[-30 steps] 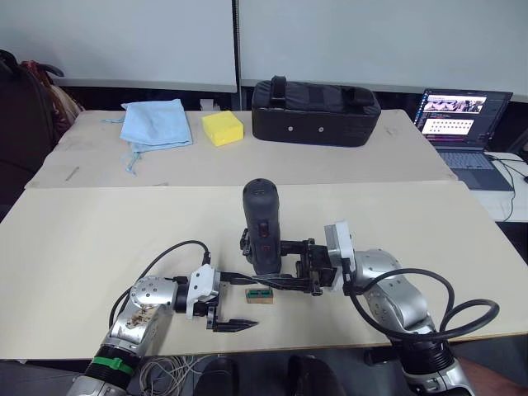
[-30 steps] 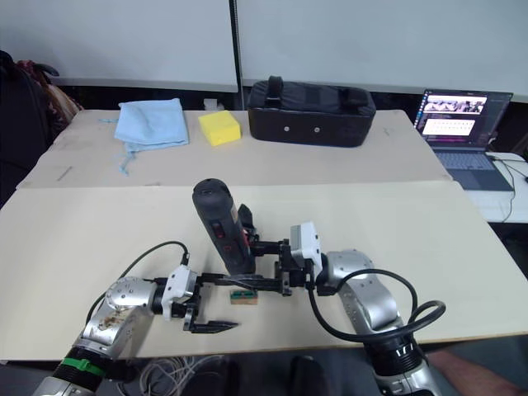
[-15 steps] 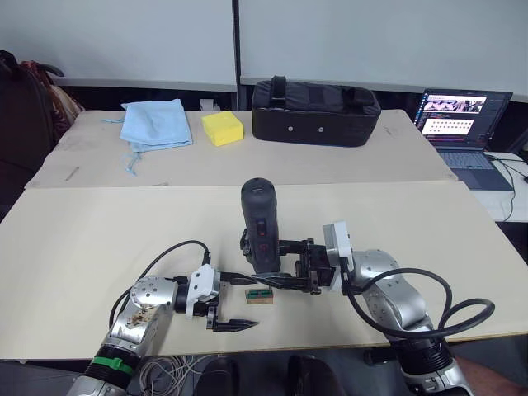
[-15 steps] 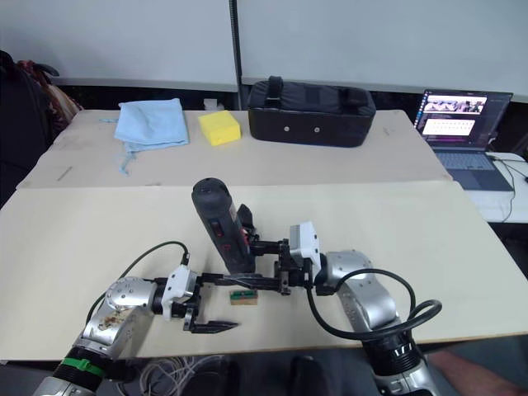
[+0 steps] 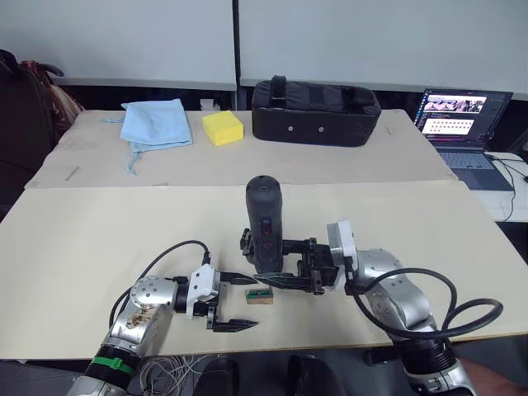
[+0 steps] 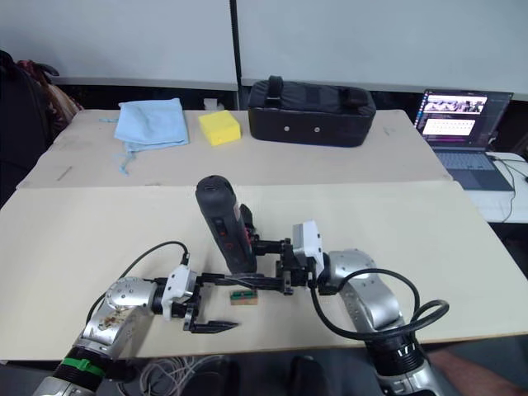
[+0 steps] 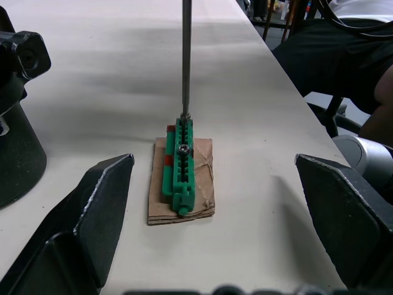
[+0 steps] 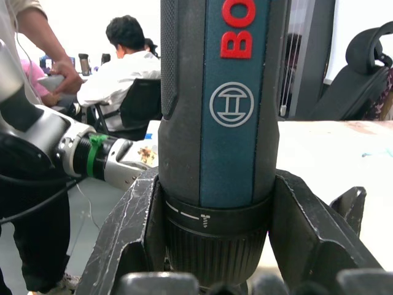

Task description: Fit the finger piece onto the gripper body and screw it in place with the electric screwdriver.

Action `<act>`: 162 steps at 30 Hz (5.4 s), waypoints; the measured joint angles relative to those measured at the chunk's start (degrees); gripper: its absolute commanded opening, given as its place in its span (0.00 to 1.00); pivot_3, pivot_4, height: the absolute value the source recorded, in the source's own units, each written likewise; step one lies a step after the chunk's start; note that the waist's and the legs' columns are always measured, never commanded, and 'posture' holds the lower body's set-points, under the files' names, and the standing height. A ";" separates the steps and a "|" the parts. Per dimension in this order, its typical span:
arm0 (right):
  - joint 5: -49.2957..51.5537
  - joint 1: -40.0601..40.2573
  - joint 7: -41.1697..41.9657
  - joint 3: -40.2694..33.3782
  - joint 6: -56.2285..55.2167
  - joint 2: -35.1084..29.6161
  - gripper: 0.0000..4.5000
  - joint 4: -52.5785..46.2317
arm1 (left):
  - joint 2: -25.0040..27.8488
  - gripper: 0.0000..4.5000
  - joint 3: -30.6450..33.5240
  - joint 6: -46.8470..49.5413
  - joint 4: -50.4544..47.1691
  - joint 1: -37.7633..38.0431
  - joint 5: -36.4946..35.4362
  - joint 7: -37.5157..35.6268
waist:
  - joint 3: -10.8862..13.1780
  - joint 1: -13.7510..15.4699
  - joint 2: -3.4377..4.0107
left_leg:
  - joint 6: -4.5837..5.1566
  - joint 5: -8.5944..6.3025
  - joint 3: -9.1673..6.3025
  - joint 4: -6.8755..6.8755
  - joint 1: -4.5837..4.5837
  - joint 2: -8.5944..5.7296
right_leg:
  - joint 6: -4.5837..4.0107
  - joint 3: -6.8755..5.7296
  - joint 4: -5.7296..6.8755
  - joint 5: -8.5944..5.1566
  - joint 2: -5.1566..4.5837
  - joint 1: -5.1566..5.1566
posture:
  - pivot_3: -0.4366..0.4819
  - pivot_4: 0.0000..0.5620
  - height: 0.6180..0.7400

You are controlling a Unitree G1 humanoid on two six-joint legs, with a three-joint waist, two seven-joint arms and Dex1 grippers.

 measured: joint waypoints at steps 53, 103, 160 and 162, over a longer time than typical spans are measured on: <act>7.11 -26.91 -9.06 -9.02 13.01 6.66 0.43 12.38 | 5.57 1.00 17.21 19.01 -5.54 -3.00 -13.60 5.59 | 0.09 -0.55 0.01 | 0.02 0.01 0.01 -0.37 -0.03 0.00 | 0.26 -0.05 -0.07 0.20 0.10 -0.10 | 0.48 0.27 1.00; -1.18 -23.89 -4.96 -3.19 8.16 11.36 0.43 17.23 | 2.50 1.00 13.59 11.58 -0.58 -2.74 -9.00 5.02 | 0.09 -1.43 0.01 | 0.02 0.01 -0.03 -0.37 -0.03 0.00 | 0.27 -0.08 -0.05 0.22 0.10 -0.10 | 0.48 0.27 1.00; -2.03 -22.02 -4.44 -3.18 6.41 11.31 0.43 17.17 | 2.25 1.00 12.28 11.33 -0.66 -1.21 -8.84 5.08 | 0.09 -1.44 0.01 | 0.02 0.02 -0.04 -0.37 -0.03 0.00 | 0.26 -0.08 -0.04 0.23 0.10 -0.10 | 0.48 0.27 1.00; -2.39 -22.02 -4.44 -3.16 6.29 11.34 0.43 17.23 | 2.16 1.00 12.23 11.23 -0.66 -1.21 -8.60 5.19 | 0.09 -1.43 0.01 | 0.02 0.01 -0.04 -0.37 -0.03 0.00 | 0.26 -0.08 -0.04 0.23 0.10 -0.10 | 0.48 0.27 1.00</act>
